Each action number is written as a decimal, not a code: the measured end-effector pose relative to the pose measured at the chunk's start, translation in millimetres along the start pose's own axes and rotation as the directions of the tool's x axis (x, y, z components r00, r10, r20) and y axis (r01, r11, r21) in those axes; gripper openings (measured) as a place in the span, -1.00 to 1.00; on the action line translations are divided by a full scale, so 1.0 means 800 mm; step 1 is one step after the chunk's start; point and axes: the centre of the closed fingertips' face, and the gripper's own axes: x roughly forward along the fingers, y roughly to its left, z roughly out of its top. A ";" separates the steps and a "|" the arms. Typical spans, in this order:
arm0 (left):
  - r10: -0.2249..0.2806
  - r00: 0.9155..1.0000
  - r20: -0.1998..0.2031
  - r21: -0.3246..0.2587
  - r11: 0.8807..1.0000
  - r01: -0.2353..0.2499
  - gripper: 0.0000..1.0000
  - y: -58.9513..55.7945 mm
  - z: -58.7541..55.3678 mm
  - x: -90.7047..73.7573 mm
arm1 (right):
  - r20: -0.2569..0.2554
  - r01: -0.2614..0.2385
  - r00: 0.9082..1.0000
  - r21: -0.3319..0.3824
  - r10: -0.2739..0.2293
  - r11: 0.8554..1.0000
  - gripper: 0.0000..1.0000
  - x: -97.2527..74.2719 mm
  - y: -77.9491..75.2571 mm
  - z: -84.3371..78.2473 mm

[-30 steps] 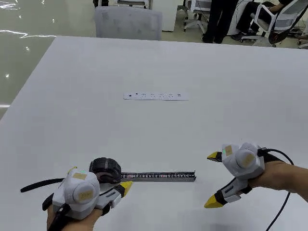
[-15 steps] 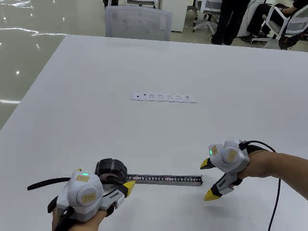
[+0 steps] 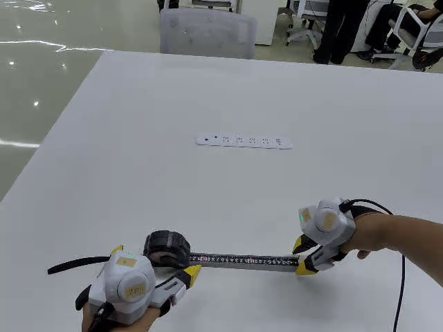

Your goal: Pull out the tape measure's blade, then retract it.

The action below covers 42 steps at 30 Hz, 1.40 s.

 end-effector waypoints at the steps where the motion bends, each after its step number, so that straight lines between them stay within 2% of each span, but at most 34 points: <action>1: 0.001 1.000 -0.002 0.000 1.000 -0.001 0.92 0.000 0.000 0.000 | -0.004 0.002 1.000 -0.010 -0.002 1.000 -0.62 0.001 0.000 0.000; 4: 0.003 1.000 -0.004 -0.011 1.000 -0.003 0.99 -0.001 0.000 0.001 | -0.020 -0.004 1.000 -0.015 0.004 1.000 -0.70 0.006 0.003 -0.003; 5: 0.003 1.000 -0.005 -0.013 1.000 -0.003 1.00 -0.001 0.001 0.002 | -0.017 -0.005 1.000 -0.028 0.005 1.000 -0.70 0.005 0.003 -0.002; 12: 0.027 1.000 -0.005 -0.054 0.998 -0.027 0.95 0.006 0.004 0.013 | -0.027 -0.001 1.000 0.003 0.001 1.000 -0.71 0.006 0.001 -0.002; 19: 0.021 1.000 -0.022 -0.098 0.995 -0.023 0.69 0.002 0.003 0.024 | -0.064 0.013 0.998 0.032 -0.011 0.999 -0.72 0.006 0.001 -0.001; 25: 0.009 0.999 -0.034 -0.129 0.992 -0.013 0.47 -0.008 0.010 0.035 | -0.044 0.024 0.999 0.087 -0.020 0.996 -0.73 0.006 0.000 -0.002; 29: 0.036 0.997 -0.064 -0.138 0.990 -0.044 0.39 -0.003 0.009 0.040 | -0.049 0.031 0.998 0.094 -0.026 0.995 -0.73 0.005 0.001 -0.002; 35: 0.062 0.994 -0.094 -0.086 0.994 -0.071 0.22 0.002 0.004 0.037 | -0.054 0.028 0.998 0.103 -0.022 0.994 -0.73 0.006 0.001 -0.003; 36: 0.055 0.994 -0.095 -0.092 0.994 -0.064 0.22 0.001 0.003 0.038 | -0.055 0.028 0.998 0.105 -0.022 0.994 -0.73 0.006 0.000 -0.004; 39: 0.058 0.992 -0.113 -0.041 0.997 -0.063 0.22 -0.002 0.000 0.039 | -0.057 0.028 0.998 0.112 -0.022 0.993 -0.73 0.005 0.001 -0.003; 42: 0.058 0.992 -0.108 -0.029 0.998 -0.061 0.21 -0.001 0.000 0.039 | -0.057 0.028 0.998 0.111 -0.022 0.993 -0.73 0.006 0.000 -0.004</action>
